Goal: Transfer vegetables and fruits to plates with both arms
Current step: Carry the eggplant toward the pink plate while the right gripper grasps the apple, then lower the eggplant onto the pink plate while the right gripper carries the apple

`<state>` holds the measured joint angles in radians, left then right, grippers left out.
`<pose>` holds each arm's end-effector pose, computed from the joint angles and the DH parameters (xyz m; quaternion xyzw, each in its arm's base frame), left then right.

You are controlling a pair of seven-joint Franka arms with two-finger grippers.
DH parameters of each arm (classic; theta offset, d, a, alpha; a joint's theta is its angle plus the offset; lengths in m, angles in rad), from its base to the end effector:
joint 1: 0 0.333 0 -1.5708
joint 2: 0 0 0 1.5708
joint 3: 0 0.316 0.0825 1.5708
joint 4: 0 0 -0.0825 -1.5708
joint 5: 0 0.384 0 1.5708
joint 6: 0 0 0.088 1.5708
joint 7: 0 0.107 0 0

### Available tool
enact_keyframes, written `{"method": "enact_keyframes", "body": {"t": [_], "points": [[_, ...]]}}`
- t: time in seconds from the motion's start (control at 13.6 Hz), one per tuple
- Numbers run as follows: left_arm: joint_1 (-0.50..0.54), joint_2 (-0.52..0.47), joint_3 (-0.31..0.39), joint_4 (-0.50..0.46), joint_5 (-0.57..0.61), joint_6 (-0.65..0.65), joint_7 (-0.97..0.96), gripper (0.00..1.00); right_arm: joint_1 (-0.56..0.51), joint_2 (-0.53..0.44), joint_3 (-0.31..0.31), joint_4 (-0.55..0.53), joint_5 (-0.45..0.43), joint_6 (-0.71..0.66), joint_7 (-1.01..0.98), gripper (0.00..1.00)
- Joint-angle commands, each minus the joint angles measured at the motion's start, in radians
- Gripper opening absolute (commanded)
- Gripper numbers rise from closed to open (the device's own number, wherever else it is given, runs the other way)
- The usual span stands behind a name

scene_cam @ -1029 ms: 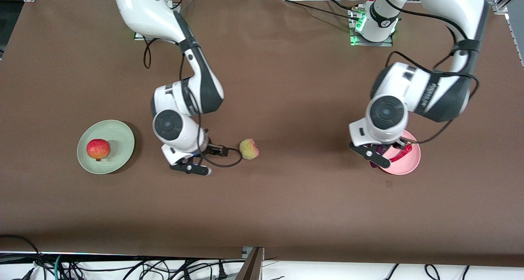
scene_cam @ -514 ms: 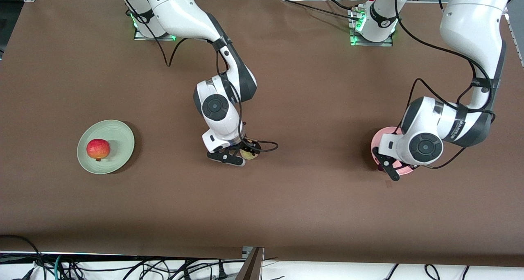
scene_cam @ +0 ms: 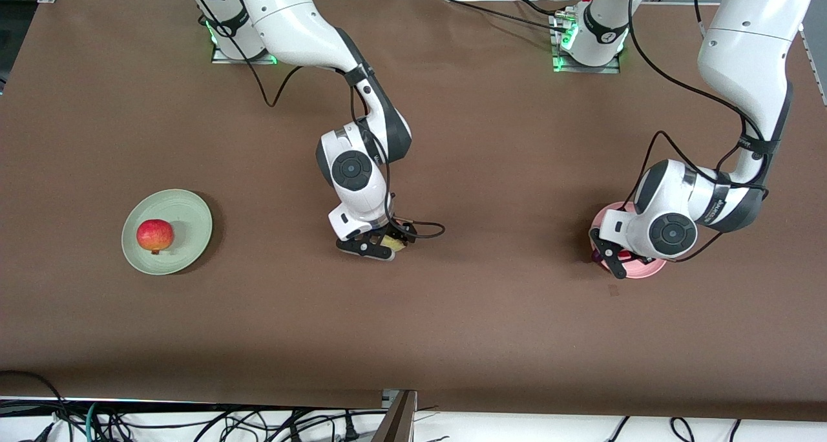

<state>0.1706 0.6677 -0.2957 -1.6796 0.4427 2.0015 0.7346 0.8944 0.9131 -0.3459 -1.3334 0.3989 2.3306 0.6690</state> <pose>0.6445 -0.0386 0.2047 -0.8455 0.5050 0.1686 0.0409 0.6037 0.4513 0.2120 -0.9905 0.1151 -0.0460 0.0588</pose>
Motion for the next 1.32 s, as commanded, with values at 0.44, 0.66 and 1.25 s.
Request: {"method": "enact_keyframes", "body": {"t": [0.44, 0.66, 1.25], "points": [[0.014, -0.167, -0.017, 0.014, -0.146, -0.052, 0.020, 1.00, 0.001, 0.027, 0.015, 0.000, 0.008, 0.067, -0.029, 0.33], [0.012, -0.230, -0.016, 0.116, -0.258, -0.091, -0.047, 1.00, -0.015, -0.006, 0.007, 0.002, 0.008, 0.015, -0.067, 0.30], [-0.083, -0.217, -0.010, 0.418, -0.268, -0.296, -0.552, 1.00, -0.251, -0.171, -0.157, 0.002, 0.008, -0.508, -0.596, 0.30]]}}
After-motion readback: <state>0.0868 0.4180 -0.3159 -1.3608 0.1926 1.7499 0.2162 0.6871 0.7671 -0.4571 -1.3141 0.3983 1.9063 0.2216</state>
